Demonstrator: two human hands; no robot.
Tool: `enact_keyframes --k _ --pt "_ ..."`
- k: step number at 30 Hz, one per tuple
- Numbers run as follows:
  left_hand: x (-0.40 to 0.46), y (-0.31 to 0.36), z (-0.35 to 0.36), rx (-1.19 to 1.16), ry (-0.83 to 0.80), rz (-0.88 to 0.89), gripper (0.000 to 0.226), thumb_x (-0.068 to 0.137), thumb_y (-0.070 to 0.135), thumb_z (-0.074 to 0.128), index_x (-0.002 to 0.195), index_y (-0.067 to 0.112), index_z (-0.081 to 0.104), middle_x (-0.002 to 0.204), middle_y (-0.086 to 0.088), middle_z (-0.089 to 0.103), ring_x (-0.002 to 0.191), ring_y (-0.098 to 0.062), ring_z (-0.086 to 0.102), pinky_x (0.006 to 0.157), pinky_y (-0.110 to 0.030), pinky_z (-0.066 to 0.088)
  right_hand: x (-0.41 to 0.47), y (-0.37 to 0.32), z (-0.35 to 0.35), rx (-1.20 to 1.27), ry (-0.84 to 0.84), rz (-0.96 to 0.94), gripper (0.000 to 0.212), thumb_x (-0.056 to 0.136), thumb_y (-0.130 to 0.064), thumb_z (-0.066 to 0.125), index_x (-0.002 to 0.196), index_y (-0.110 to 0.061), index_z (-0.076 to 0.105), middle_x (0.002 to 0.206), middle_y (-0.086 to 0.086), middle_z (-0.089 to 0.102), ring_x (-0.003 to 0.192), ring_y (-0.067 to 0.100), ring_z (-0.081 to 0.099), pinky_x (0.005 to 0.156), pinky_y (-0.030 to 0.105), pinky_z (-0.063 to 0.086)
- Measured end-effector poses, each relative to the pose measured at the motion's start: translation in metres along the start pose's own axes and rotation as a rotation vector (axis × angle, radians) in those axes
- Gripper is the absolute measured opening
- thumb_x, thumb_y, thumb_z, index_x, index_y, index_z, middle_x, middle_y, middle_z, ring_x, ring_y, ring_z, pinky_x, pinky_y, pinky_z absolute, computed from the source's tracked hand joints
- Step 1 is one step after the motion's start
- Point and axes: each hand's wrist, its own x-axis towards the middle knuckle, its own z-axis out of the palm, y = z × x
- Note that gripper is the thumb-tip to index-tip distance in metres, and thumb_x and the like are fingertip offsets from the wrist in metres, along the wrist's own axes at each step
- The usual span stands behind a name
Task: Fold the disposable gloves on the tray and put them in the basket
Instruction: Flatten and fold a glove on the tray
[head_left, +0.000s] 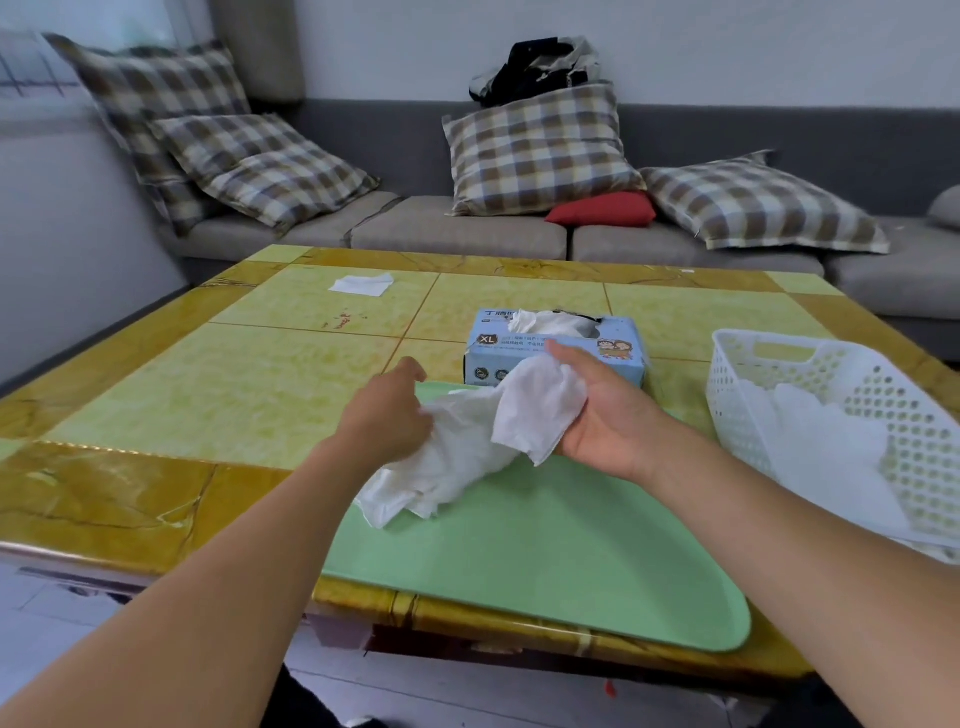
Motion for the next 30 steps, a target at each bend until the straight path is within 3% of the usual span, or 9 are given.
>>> enact_keyframes --k 2,6,10,14,16,18,22,25,30 --pt "0.006 -0.006 -0.003 -0.060 0.086 -0.073 0.018 0.090 0.010 0.057 0.104 0.019 0.063 0.102 -0.007 0.070 0.083 -0.024 0.061 0.060 -0.029 0.046 0.000 -0.009 0.000 -0.062 0.112 -0.144 0.043 0.083 -0.009 0.074 0.124 -0.005 0.063 0.106 0.012 0.073 0.088 0.023 0.071 0.073 0.036 0.063" --pt "0.006 -0.007 -0.003 -0.054 0.020 -0.078 0.022 0.090 0.007 0.049 0.096 0.021 0.065 0.097 -0.006 0.068 0.077 -0.021 0.059 0.053 -0.025 0.039 -0.010 -0.032 -0.008 -0.237 0.328 -0.485 0.016 0.091 0.001 0.067 0.099 -0.011 0.072 0.082 0.002 0.075 0.066 0.014 0.066 0.051 0.025 0.046" --pt "0.006 -0.003 -0.002 0.034 -0.017 -0.051 0.031 0.092 0.009 0.048 0.115 0.019 0.066 0.103 -0.003 0.066 0.088 -0.025 0.061 0.065 -0.031 0.047 -0.028 -0.035 -0.011 -0.230 0.230 -0.490 0.024 0.093 0.001 0.064 0.113 -0.010 0.070 0.092 0.006 0.074 0.065 0.014 0.067 0.047 0.022 0.050" --pt "-0.005 0.025 -0.016 0.172 -0.023 -0.030 0.060 0.087 0.034 0.063 0.143 0.024 0.044 0.147 -0.006 0.043 0.132 -0.032 0.042 0.106 -0.051 0.041 -0.038 -0.040 -0.010 -0.202 0.168 -0.470 0.057 0.097 0.004 0.055 0.141 -0.032 0.053 0.130 0.008 0.065 0.072 0.015 0.072 0.050 0.025 0.053" --pt "-0.021 0.054 -0.030 -0.093 0.060 0.110 0.076 0.076 0.047 0.063 0.147 0.029 0.041 0.152 0.000 0.038 0.139 -0.025 0.036 0.108 -0.046 0.037 -0.043 -0.042 -0.008 -0.172 0.123 -0.445 0.060 0.099 0.006 0.047 0.144 -0.032 0.051 0.135 0.013 0.062 0.069 0.015 0.072 0.051 0.026 0.055" --pt "-0.037 0.081 -0.037 -0.564 -0.123 0.243 0.084 0.067 0.050 0.073 0.145 0.038 0.042 0.147 0.010 0.046 0.134 -0.010 0.045 0.099 -0.027 0.042 -0.046 -0.042 -0.005 -0.064 0.078 -0.396 0.054 0.098 0.011 0.040 0.141 -0.019 0.055 0.127 0.018 0.065 0.070 0.018 0.073 0.055 0.026 0.058" --pt "-0.057 0.105 -0.015 -0.569 -0.186 0.483 0.081 0.069 0.036 0.091 0.138 0.039 0.048 0.130 0.017 0.062 0.120 -0.005 0.060 0.094 -0.028 0.053 -0.058 -0.043 0.000 0.169 -0.088 -0.238 0.049 0.090 0.007 0.040 0.137 0.008 0.051 0.115 0.025 0.067 0.086 0.028 0.072 0.077 0.031 0.063" --pt "-0.049 0.116 -0.010 -0.829 -0.011 0.326 0.021 0.093 0.020 0.071 0.114 0.023 0.069 0.102 0.002 0.076 0.094 -0.015 0.073 0.081 -0.031 0.060 -0.067 -0.048 -0.004 0.183 -0.155 -0.239 0.056 0.080 0.013 0.036 0.133 0.010 0.053 0.126 0.026 0.065 0.099 0.031 0.071 0.088 0.033 0.061" --pt "-0.039 0.118 -0.023 -1.119 -0.249 -0.026 0.024 0.102 0.018 0.052 0.108 0.005 0.071 0.102 -0.017 0.075 0.093 -0.029 0.071 0.078 -0.035 0.058 -0.061 -0.043 -0.020 -0.478 0.226 -0.520 0.022 0.091 0.000 0.068 0.114 0.000 0.069 0.092 0.009 0.073 0.075 0.017 0.068 0.069 0.024 0.059"
